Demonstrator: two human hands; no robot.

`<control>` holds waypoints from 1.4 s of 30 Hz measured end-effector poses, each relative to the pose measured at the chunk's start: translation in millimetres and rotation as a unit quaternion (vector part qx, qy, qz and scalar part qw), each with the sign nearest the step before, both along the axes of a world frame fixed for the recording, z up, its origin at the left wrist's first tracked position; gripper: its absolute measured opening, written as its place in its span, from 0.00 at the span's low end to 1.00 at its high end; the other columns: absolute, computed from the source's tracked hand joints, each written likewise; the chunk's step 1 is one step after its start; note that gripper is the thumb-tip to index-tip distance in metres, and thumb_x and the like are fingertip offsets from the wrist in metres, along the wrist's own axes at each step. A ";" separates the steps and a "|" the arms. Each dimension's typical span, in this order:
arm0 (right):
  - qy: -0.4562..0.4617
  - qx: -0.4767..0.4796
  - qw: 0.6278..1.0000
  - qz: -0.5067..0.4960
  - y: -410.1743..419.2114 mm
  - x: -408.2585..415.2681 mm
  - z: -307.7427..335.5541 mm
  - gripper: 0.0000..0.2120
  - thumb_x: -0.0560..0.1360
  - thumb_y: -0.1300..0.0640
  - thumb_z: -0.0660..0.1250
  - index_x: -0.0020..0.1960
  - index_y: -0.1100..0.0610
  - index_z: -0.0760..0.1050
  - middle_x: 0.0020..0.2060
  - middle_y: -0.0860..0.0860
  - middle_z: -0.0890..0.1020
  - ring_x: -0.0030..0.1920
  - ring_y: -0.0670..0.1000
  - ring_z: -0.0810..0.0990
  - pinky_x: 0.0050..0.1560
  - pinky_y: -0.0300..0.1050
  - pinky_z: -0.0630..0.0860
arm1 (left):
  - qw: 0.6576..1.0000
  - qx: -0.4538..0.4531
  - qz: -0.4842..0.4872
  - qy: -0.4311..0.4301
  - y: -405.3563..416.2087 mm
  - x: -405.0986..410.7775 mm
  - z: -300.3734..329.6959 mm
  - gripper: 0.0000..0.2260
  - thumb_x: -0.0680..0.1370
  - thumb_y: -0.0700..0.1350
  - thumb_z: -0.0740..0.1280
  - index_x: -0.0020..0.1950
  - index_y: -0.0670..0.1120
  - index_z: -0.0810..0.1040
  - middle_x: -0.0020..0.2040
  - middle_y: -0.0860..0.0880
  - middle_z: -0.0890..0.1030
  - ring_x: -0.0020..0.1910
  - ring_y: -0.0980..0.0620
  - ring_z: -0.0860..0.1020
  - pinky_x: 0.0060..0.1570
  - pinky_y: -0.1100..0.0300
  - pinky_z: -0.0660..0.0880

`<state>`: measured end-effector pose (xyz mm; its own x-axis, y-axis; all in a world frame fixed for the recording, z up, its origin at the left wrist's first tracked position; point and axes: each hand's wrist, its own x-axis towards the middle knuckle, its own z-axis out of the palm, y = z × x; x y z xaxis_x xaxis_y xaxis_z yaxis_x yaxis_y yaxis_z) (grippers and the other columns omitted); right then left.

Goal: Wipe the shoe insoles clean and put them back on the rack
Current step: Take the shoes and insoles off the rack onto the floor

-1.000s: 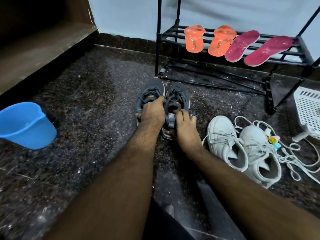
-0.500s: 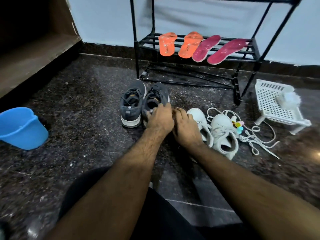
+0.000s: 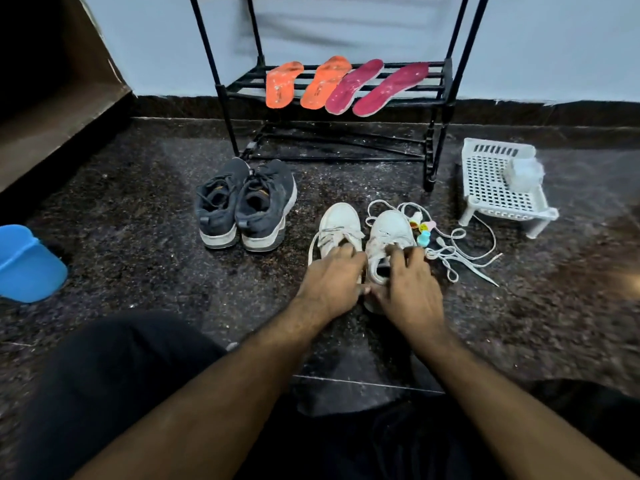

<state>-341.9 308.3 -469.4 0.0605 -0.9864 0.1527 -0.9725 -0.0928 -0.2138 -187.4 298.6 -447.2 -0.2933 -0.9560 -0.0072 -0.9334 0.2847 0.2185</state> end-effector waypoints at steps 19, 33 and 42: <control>0.056 -0.110 0.991 0.051 -42.2 22.1 0.2 0.04 0.70 0.53 0.74 0.44 0.51 0.82 0.42 0.49 0.80 0.46 0.55 0.76 0.40 0.48 0.71 | 0.972 -0.061 0.208 0.087 -26.9 13.5 -8.2 0.17 0.73 0.41 0.74 0.56 0.51 0.70 0.44 0.48 0.81 0.44 0.43 0.80 0.42 0.50 0.76; -0.027 -0.080 0.992 0.090 -108.2 28.1 -34.8 0.14 0.72 0.57 0.74 0.55 0.52 0.74 0.51 0.48 0.76 0.48 0.52 0.69 0.40 0.45 0.74 | 0.964 -0.100 0.231 0.082 -79.8 30.6 -39.7 0.12 0.76 0.35 0.66 0.55 0.49 0.70 0.45 0.47 0.76 0.41 0.47 0.72 0.39 0.53 0.68; -0.112 -0.069 0.990 0.061 -140.9 29.6 -45.3 0.30 0.75 0.67 0.69 0.74 0.56 0.64 0.71 0.53 0.64 0.62 0.56 0.67 0.54 0.50 0.78 | 0.972 -0.130 0.190 0.048 -116.0 26.1 -46.0 0.15 0.76 0.30 0.63 0.58 0.45 0.70 0.52 0.44 0.75 0.51 0.43 0.73 0.47 0.51 0.65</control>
<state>-312.3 167.4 -514.7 0.1266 -0.9430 0.3079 -0.8823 -0.2489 -0.3995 -161.3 182.5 -493.2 0.0936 -0.9614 0.2589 -0.9606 -0.0189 0.2774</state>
